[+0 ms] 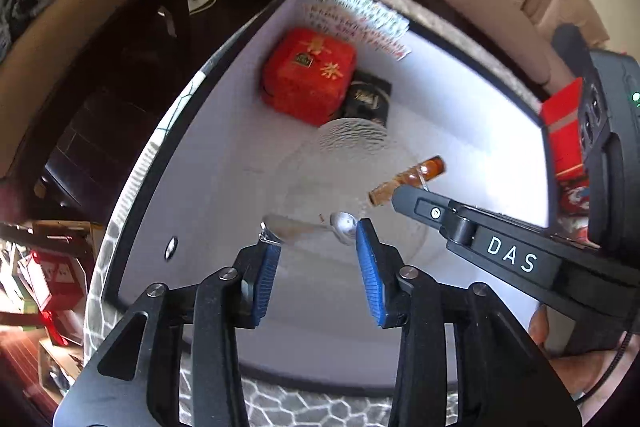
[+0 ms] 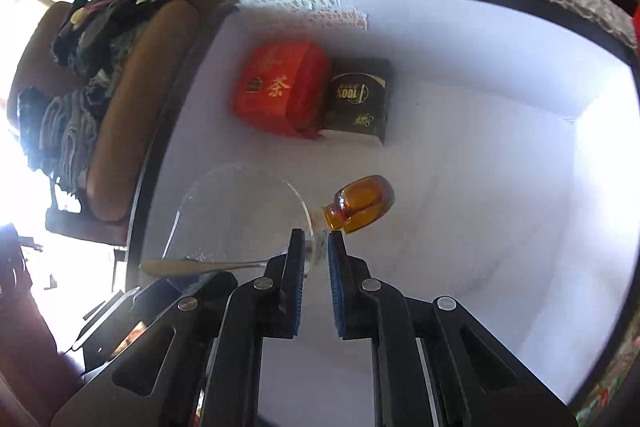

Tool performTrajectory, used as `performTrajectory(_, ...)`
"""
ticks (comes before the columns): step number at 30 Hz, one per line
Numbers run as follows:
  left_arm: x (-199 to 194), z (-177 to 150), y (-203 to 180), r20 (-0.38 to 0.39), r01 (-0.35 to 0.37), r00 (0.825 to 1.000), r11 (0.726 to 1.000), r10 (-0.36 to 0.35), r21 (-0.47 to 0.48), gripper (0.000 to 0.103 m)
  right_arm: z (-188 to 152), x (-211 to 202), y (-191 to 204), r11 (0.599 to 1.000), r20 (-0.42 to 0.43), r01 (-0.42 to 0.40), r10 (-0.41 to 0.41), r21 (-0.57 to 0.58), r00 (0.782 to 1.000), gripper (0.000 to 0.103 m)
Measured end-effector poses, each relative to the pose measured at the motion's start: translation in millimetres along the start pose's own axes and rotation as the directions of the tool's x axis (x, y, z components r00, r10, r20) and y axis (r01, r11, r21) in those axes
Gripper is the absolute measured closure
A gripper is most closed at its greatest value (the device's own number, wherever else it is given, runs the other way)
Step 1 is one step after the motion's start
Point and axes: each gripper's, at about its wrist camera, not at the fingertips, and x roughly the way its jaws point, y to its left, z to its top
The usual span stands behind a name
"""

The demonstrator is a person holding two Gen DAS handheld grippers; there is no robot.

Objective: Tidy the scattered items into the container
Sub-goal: 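Lower the glass cup with spoon into the box and open the right tool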

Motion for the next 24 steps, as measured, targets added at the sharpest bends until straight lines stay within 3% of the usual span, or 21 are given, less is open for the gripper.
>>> performTrajectory(2, 12.8, 5.4, 4.6, -0.035, -0.013, 0.999, 1.0, 0.014, 0.008, 0.062, 4.0, 8.2, -0.6, 1.0, -0.007, 0.002, -0.002, 0.001, 1.0, 0.092)
performTrajectory(8, 20.5, 19.7, 14.6, -0.043, -0.023, 0.999, 1.0, 0.023, 0.004, 0.06, 11.2, 14.4, 5.9, 1.0, 0.001, -0.024, 0.024, -0.02, 1.0, 0.094)
performTrajectory(12, 15.6, 24.5, 10.3, -0.014, -0.061, 0.998, 0.997, 0.061, 0.045, 0.06, 13.5, 17.3, 9.5, 1.0, 0.042, -0.015, 0.016, -0.012, 0.999, 0.094)
performTrajectory(18, -8.2, 24.9, 15.5, 0.039, -0.066, 0.997, 0.996, 0.064, 0.059, 0.057, 15.3, 17.8, 16.8, 1.0, 0.097, -0.013, 0.01, 0.029, 0.995, 0.094)
performTrajectory(22, -27.1, 27.5, 26.6, 0.061, -0.037, 0.998, 0.998, 0.034, 0.042, 0.056, 20.6, 20.7, 23.4, 0.999, 0.106, -0.024, 0.019, 0.048, 0.994, 0.094)
performTrajectory(24, -43.3, 30.8, 35.0, 0.091, 0.007, 0.996, 1.0, -0.008, 0.013, 0.048, 22.2, 23.2, 25.8, 0.999, 0.112, -0.008, 0.002, 0.052, 0.994, 0.095)
